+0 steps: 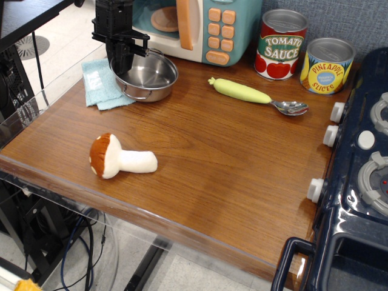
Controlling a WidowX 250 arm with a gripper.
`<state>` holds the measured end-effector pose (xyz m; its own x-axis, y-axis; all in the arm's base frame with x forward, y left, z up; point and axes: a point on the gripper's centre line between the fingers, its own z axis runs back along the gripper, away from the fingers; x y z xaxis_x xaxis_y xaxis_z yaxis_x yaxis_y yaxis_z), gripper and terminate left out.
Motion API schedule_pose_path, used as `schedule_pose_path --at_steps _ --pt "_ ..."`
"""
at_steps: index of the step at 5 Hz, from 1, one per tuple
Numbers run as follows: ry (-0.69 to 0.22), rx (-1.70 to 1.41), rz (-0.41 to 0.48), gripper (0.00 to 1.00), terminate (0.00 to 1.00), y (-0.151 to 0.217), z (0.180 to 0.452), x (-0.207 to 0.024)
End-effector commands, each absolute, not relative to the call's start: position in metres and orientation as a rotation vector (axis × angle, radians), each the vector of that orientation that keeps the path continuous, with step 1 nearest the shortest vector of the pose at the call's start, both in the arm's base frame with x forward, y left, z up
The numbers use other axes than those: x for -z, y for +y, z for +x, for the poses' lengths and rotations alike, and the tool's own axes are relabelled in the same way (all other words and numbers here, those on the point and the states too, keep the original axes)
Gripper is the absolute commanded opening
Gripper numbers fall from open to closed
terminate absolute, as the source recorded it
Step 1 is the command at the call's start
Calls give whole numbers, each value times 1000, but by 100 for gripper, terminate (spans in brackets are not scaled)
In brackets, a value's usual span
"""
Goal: Pick up the silver pot and place it on the blue towel.
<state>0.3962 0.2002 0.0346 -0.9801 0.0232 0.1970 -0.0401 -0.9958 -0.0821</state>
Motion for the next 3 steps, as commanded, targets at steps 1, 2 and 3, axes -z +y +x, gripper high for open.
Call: schedule_pose_path --at_steps 1,2,3 --pt "-134 -3091 214 100 0 201 397 -60" --pt "-145 -3068 205 100 0 197 397 -66" --pt "-152 -3051 184 100 0 196 395 -77"
